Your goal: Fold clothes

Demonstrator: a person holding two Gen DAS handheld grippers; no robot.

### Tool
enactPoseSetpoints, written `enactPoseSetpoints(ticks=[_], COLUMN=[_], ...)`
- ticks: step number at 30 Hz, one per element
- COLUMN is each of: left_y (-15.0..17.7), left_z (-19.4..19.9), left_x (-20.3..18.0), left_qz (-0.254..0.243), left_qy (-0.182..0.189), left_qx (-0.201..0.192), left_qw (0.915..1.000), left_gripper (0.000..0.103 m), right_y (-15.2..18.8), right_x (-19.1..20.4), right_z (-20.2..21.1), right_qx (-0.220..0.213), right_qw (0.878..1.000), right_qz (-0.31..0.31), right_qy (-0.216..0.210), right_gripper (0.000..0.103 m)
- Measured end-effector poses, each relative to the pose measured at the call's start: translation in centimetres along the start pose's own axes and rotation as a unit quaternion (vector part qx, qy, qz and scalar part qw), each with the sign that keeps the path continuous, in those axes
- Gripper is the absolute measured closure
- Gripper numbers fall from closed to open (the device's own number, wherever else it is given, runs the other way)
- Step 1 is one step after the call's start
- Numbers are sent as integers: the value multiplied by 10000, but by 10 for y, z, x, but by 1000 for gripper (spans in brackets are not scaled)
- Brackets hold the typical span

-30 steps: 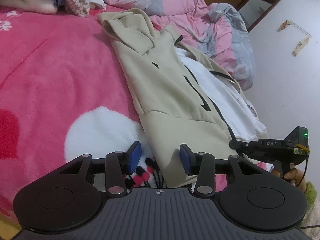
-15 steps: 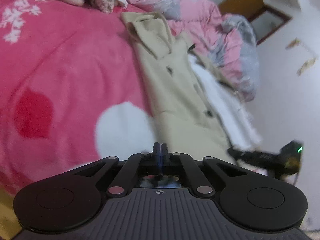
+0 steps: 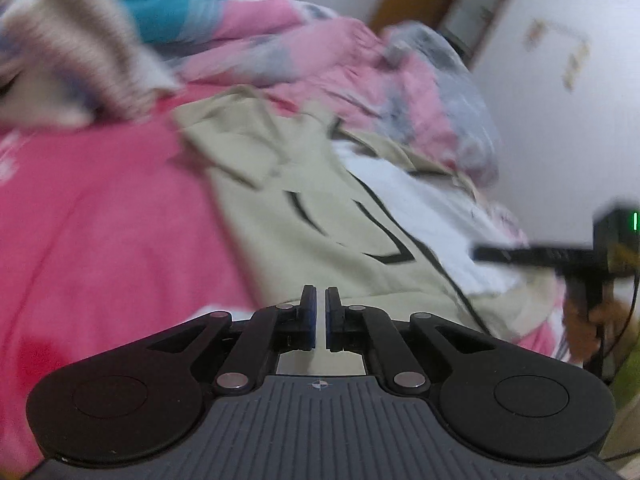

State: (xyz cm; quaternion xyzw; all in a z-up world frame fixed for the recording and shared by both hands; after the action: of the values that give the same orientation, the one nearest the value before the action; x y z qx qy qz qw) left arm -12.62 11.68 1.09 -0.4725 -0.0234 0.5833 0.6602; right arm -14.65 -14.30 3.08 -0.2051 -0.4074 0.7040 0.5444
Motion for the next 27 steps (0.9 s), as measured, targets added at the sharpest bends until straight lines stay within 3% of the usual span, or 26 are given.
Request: enactPoseSetpoints(ticks=[4,7,12,16,19,23,25,27], left_y=[25,14,-11,-1,-4,-28,-31,-25], left_z=[-27,-12,-26,-63,-46,-45,-64,-87], left_x=[10,9,-1,18,22,14,19,34], left_qz=[-126,-150,-435,-616,-586,-589,-713,-667], left_qy=[-214,-154,-153,-613,-405,-100,-285,-515], left_qx=[402,413,161,444,401,3,-62,115], left_qw=[9989,9989,9988,9952,9967,9982,9970,9964], left_gripper=[98,94,81,79,79,65,63,64], right_y=[33,20,-37,-19,-26,-71,-79,-64], right_x=[1,4,14,-13,-23,-18,-23,-40], right_z=[-50,-43,-58,-115,-112,-109,-130,-162], right_qx=[803,983,411,1073,1239,801,622,839], right_qw=[9908,9879,9887,9785,9777,9765,9826,9803], right_qz=[975,1098,1378,1594,1542,1837,1631,1619], right_qy=[477,476,424,753,698,793,632,762], right_gripper=[88,87,86,87,87,86,85,85])
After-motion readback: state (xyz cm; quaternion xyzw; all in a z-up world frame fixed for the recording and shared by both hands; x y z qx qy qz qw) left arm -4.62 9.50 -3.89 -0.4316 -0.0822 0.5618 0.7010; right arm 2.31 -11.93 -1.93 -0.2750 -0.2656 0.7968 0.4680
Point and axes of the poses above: each gripper's, at about its wrist camera, not at the fingertips, and z roughly against the way its jaws point, x to its left, y to its underside, the point moved 7 cm from there along -z, roughly the way its jaws point, and after that the axes turned 13 degrees about z, right-handed, at the moved point
